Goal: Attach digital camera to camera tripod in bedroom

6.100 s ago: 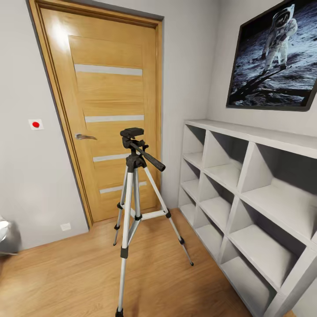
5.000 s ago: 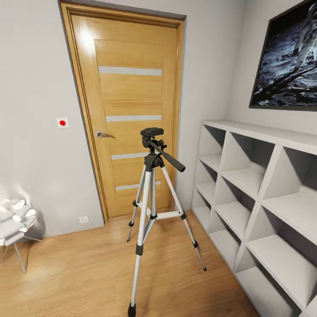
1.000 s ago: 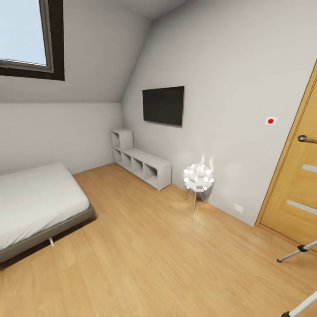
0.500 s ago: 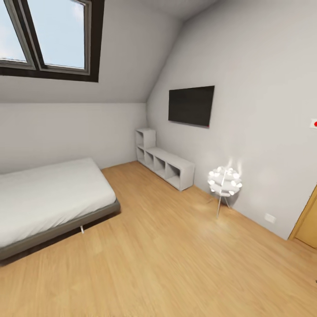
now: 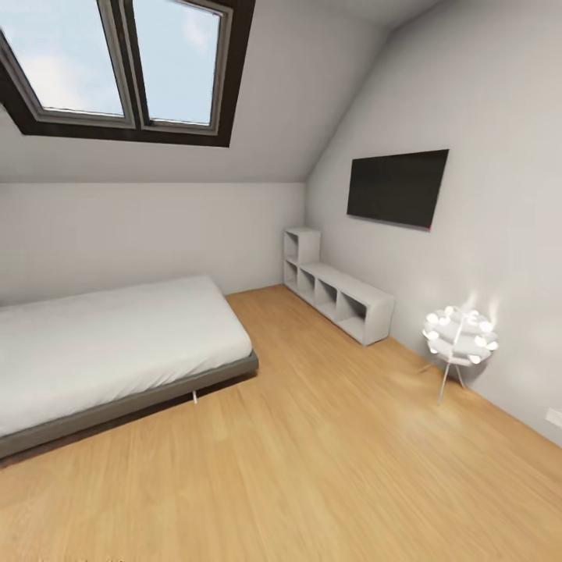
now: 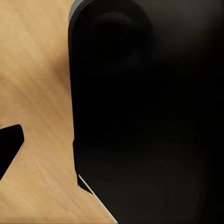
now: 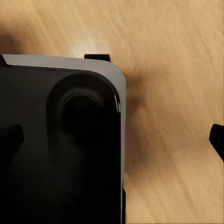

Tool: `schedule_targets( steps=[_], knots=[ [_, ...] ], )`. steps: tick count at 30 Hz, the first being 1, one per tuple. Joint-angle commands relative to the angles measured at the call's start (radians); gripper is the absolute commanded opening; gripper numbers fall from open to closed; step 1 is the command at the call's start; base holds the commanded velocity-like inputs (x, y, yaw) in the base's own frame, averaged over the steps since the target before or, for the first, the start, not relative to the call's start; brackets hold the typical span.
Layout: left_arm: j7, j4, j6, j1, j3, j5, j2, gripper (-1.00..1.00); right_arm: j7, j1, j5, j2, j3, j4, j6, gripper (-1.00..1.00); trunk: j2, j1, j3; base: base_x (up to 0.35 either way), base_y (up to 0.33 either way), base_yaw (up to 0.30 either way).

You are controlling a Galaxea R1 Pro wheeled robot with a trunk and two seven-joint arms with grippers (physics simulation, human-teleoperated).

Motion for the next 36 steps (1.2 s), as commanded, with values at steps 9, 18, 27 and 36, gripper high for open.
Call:
schedule_targets(
  steps=[9, 18, 27, 36],
  knots=[
    [0.0, -0.002, 0.001, 0.001, 0.0, 0.0, 0.01, 1.0, 0.0, -0.001, 0.0, 0.0, 0.0, 0.001, -0.004, 1.0, 0.0, 0.0, -0.001, 0.232, 0.251, 0.29],
    [0.0, -0.002, 0.001, 0.001, 0.0, 0.0, 0.011, 1.0, 0.0, -0.001, 0.0, 0.0, 0.0, 0.001, -0.004, 1.0, 0.0, 0.0, -0.001, 0.293, 0.168, 0.29],
    [0.0, -0.002, 0.002, 0.001, 0.0, 0.0, 0.01, 1.0, 0.0, -0.001, -0.001, 0.0, 0.001, 0.001, -0.004, 1.0, 0.0, 0.0, -0.001, 0.312, 0.016, 0.291],
    [0.0, -0.002, 0.002, 0.001, 0.0, 0.0, 0.01, 1.0, 0.0, -0.001, -0.003, -0.001, 0.0, 0.001, -0.003, 1.0, 0.0, 0.0, -0.001, 0.313, 0.001, 0.293]
  ],
)
